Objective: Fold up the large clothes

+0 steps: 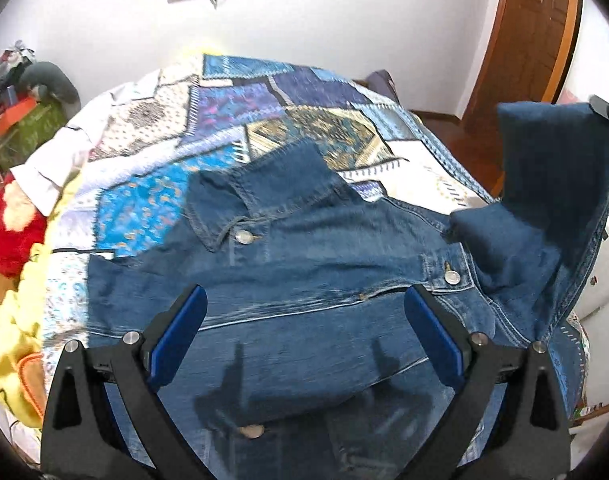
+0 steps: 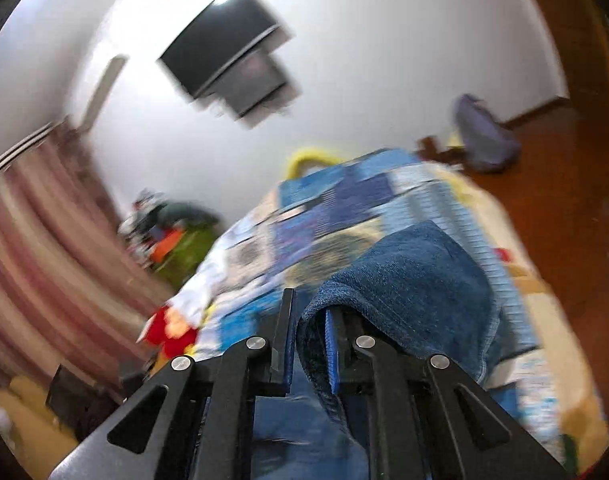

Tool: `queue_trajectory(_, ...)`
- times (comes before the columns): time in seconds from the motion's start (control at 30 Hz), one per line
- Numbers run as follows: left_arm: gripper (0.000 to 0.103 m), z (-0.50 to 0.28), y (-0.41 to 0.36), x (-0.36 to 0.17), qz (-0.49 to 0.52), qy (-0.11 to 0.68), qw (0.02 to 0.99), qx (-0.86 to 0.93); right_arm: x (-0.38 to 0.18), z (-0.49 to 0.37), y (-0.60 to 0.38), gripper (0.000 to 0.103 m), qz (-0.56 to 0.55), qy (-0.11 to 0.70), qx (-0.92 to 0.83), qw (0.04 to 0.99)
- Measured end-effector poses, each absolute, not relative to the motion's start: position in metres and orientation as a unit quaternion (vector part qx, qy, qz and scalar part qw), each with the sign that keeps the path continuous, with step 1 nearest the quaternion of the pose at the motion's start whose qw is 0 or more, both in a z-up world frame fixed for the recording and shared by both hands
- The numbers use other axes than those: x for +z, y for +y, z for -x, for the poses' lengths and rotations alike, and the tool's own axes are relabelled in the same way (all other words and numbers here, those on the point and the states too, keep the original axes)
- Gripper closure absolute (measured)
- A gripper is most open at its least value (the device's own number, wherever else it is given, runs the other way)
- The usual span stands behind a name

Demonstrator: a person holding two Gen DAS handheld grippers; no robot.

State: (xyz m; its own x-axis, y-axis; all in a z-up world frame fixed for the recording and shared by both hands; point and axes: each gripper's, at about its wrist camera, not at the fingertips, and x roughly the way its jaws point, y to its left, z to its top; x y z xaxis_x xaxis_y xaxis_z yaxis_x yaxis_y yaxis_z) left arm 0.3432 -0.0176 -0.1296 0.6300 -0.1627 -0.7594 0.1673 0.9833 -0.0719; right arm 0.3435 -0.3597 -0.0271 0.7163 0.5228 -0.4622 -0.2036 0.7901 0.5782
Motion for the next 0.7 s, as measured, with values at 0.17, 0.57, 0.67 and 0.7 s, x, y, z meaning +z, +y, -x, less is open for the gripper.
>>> queue_trajectory(0.17,0.003,-0.328,0.009,-0.123,-0.002,0.408,0.91,-0.069,-0.053,-0.347,-0.276,0.093,-0.222,0.367,0.264,0.864)
queue_trajectory(0.57,0.003,-0.299,0.044,-0.131,-0.019,0.415,0.909,-0.039,-0.191,-0.333,-0.197,0.092,-0.13,0.561,0.235,0.783)
queue_trajectory(0.67,0.003,-0.299,0.038,-0.126,-0.02,0.415,0.908,-0.049,-0.188,-0.326,-0.204,0.092,-0.115,0.571,0.246,0.775)
queue_trajectory(0.7,0.003,-0.3,0.034,-0.125,-0.02,0.415,0.908,-0.055,-0.182,-0.323,-0.205,0.092,-0.103,0.569,0.247,0.777)
